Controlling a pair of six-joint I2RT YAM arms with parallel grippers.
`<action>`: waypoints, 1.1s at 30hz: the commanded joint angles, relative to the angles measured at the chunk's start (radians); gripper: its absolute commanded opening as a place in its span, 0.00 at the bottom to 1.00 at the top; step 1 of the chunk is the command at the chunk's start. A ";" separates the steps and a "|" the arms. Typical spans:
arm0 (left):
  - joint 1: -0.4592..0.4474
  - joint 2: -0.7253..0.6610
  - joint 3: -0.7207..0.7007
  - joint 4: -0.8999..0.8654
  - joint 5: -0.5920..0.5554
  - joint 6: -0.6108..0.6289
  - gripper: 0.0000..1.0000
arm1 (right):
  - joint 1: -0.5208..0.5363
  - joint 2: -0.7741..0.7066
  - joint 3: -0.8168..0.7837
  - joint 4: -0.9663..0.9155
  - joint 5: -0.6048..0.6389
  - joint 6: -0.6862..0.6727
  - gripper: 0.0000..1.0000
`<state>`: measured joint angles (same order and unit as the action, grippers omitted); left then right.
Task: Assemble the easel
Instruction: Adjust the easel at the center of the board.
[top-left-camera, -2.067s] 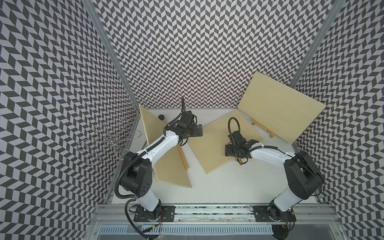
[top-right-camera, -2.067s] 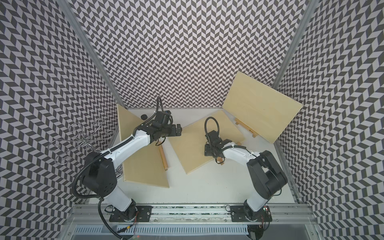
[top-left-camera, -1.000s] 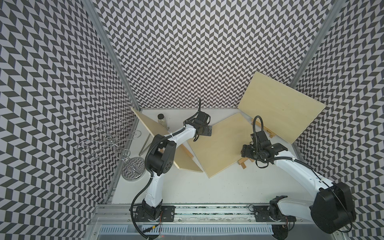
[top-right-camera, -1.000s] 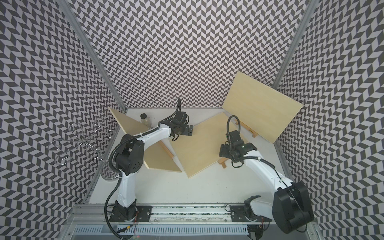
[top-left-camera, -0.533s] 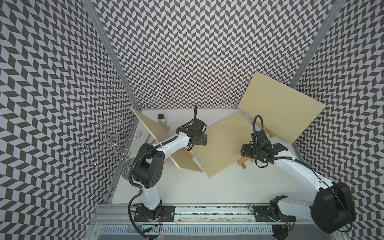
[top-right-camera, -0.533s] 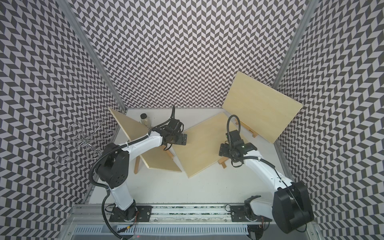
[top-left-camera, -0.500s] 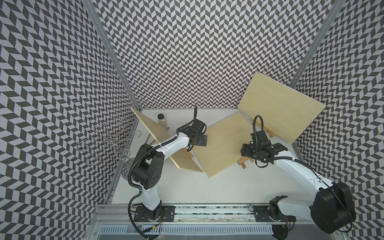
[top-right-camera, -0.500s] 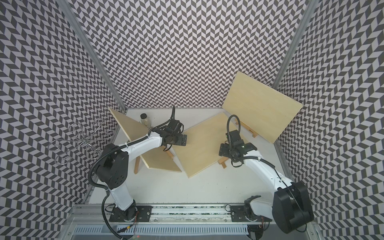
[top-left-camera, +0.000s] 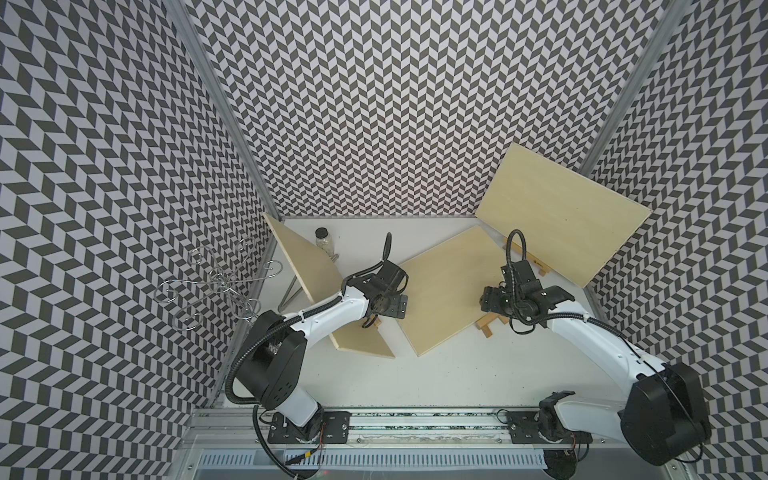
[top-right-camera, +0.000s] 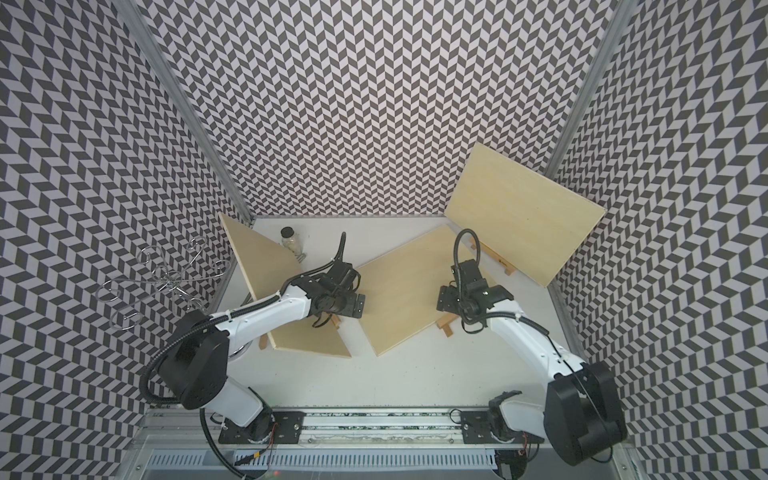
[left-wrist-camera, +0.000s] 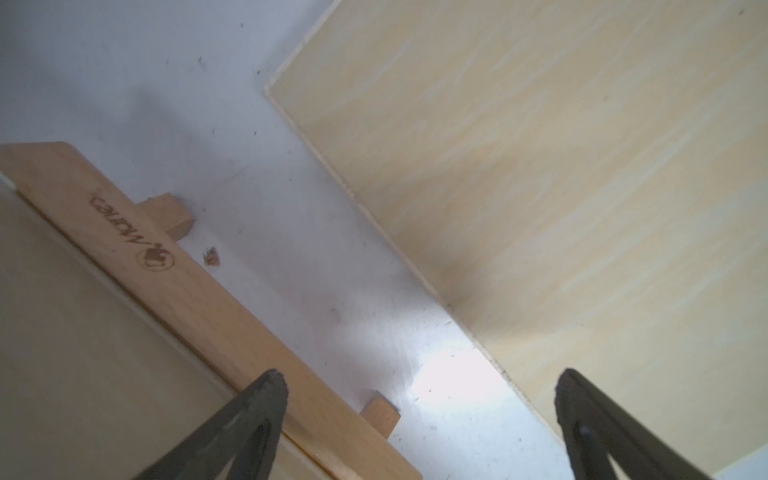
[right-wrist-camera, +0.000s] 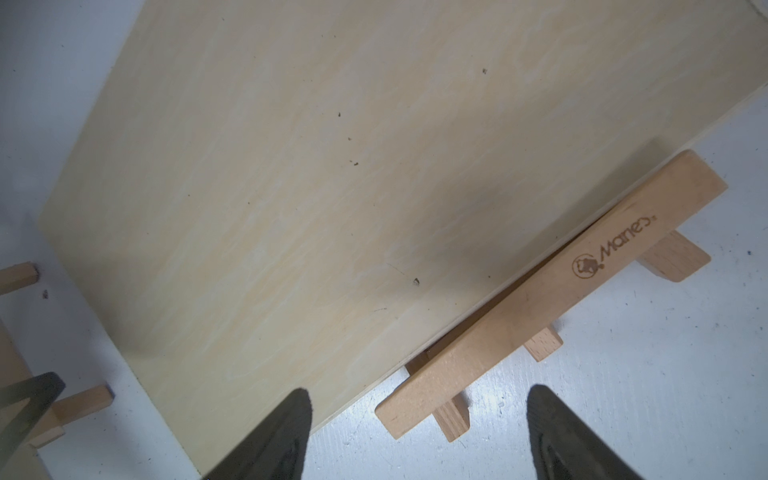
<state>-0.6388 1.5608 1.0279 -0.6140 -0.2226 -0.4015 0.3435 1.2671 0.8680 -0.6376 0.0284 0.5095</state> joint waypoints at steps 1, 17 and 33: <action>0.011 -0.055 -0.048 -0.090 -0.059 -0.049 0.99 | -0.003 0.010 0.002 0.050 -0.009 0.005 0.82; 0.003 -0.135 0.003 -0.190 -0.120 -0.087 0.99 | -0.002 0.038 0.018 0.074 -0.033 -0.014 0.82; -0.457 -0.181 0.109 -0.141 -0.237 -0.070 0.99 | -0.021 -0.014 0.024 0.086 -0.025 -0.074 0.82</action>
<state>-0.9989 1.4155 1.1568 -0.8040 -0.3969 -0.4969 0.3283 1.2926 0.8684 -0.5968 0.0029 0.4747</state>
